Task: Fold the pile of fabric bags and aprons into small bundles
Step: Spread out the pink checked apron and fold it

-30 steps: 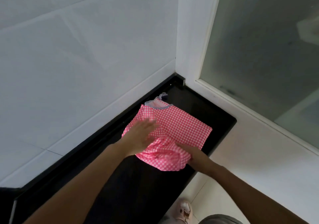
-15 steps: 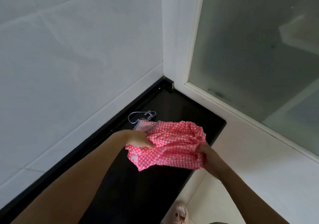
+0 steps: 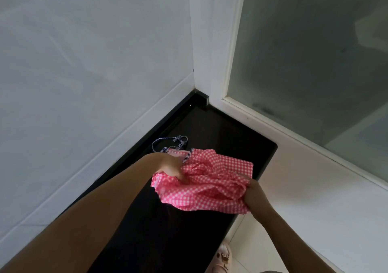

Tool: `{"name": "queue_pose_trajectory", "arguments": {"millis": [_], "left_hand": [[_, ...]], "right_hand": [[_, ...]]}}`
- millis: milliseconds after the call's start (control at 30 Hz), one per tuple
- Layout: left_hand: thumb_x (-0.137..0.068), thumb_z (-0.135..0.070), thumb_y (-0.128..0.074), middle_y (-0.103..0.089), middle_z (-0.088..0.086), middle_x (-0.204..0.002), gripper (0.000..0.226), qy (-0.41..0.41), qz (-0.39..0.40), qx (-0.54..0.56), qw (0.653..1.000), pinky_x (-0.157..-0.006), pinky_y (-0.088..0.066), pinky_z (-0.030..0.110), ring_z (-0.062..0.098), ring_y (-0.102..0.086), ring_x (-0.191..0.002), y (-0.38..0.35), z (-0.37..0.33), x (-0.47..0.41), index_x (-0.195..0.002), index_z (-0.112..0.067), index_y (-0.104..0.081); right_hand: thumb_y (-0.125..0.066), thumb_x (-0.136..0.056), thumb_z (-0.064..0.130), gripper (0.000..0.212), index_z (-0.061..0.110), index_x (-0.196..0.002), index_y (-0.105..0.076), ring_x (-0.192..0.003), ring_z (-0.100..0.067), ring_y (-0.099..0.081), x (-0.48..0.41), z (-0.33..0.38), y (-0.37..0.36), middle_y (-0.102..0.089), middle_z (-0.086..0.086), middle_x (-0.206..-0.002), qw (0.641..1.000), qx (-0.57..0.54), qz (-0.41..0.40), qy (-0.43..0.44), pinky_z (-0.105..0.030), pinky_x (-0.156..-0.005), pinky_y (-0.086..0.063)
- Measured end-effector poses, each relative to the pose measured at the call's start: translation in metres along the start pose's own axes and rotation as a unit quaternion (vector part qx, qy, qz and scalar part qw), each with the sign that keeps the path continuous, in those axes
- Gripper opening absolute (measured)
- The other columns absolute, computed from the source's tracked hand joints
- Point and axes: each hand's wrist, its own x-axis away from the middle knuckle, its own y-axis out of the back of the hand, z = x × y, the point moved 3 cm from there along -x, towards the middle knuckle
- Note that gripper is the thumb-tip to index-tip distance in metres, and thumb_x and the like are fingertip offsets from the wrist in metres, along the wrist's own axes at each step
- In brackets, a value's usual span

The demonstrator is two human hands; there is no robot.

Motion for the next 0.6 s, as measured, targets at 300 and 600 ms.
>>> {"name": "queue_pose_trajectory", "arguments": {"millis": [300, 600], "left_hand": [[-0.065, -0.073, -0.059, -0.021, 0.002, -0.158, 0.110, -0.149, -0.223, -0.023, 0.963, -0.116, -0.016, 0.046, 0.023, -0.023, -0.143, -0.012, -0.017, 0.055, -0.152, -0.025, -0.013], [-0.087, -0.068, -0.032, 0.007, 0.006, -0.158, 0.081, -0.229, -0.384, -0.357, 0.820, -0.108, 0.014, 0.057, 0.036, 0.002, -0.146, -0.068, -0.040, 0.007, -0.149, -0.036, 0.008]], "right_hand": [[-0.055, -0.093, 0.026, 0.020, 0.014, -0.107, -0.059, -0.091, -0.030, -0.064, -0.018, -0.002, -0.004, -0.067, -0.010, -0.099, 0.976, -0.142, 0.003, -0.164, -0.039, -0.082, -0.051], [-0.062, -0.088, 0.024, 0.039, 0.008, -0.123, -0.053, -0.101, -0.034, -0.063, -0.022, -0.003, -0.001, -0.065, -0.015, -0.112, 0.950, -0.223, 0.027, -0.217, -0.046, -0.089, -0.051]]}}
